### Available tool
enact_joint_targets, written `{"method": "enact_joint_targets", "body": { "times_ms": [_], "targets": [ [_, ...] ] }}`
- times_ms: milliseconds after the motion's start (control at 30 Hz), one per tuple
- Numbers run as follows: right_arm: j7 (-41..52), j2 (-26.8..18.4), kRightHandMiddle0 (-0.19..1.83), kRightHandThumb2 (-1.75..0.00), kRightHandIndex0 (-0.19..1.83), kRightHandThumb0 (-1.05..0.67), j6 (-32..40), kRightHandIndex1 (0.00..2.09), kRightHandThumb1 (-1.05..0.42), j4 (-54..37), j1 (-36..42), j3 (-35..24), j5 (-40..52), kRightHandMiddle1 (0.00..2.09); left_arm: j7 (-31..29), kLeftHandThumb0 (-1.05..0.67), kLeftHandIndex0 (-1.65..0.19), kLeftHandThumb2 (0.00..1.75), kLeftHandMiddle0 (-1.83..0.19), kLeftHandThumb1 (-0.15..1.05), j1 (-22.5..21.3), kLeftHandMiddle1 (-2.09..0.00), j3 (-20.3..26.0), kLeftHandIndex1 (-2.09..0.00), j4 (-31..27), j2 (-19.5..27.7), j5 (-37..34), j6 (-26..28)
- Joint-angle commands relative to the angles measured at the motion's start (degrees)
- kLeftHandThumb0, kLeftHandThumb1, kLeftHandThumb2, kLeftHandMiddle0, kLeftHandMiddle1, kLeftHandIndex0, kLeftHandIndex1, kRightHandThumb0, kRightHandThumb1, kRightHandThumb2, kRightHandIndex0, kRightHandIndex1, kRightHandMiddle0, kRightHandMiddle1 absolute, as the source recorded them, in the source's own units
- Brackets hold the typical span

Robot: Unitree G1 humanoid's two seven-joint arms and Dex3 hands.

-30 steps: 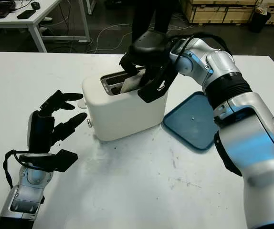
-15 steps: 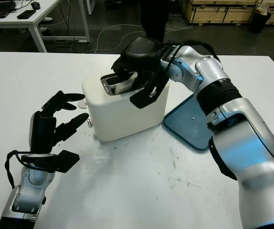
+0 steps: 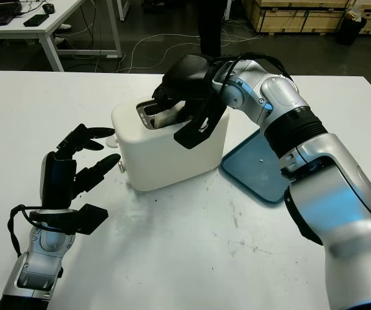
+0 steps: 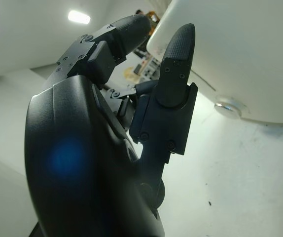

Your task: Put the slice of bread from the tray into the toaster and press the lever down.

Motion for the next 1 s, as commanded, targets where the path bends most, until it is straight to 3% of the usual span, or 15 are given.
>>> {"method": "enact_joint_targets", "body": {
  "times_ms": [0,400,733,867,967],
  "targets": [
    [2.3,-1.1,0.59,0.00,0.15,-0.60,0.8,0.72,-0.88,0.2,-0.4,0.0,0.0,0.04,0.3,-0.35,-0.50,0.01,-0.48,0.91,-0.4,-1.33,-0.1,-0.90,-0.1,0.2,0.7,0.1],
    [5.5,-2.3,0.54,0.00,0.09,-0.48,3.4,0.54,-0.85,-0.1,-4.4,-6.3,4.4,0.00,0.0,-0.35,-0.51,0.00,-0.48,0.92,-0.9,-1.33,-0.3,-0.94,0.2,0.3,0.4,0.4],
    [4.0,-3.5,0.45,0.00,0.02,-0.47,4.7,0.64,-0.86,-1.2,-3.3,-12.8,10.0,0.00,-0.2,-0.36,-0.49,0.00,-0.47,0.91,-0.8,-1.34,-0.3,-0.96,0.0,0.4,0.6,0.5],
    [0.5,-4.6,0.46,-0.01,0.04,-0.50,2.7,0.70,-0.88,-1.0,-1.5,-14.7,11.8,0.01,-0.2,-0.37,-0.48,0.01,-0.47,0.92,-0.3,-1.34,-0.4,-0.96,-1.0,-0.1,0.9,1.6],
    [-7.9,-4.2,0.55,0.00,0.17,-0.51,-0.3,0.73,-0.88,0.0,2.9,-19.0,15.3,0.05,-0.1,-0.35,-0.48,0.00,-0.48,0.91,0.0,-1.33,-0.2,-0.95,-1.1,0.1,0.8,1.4]
  ]
}}
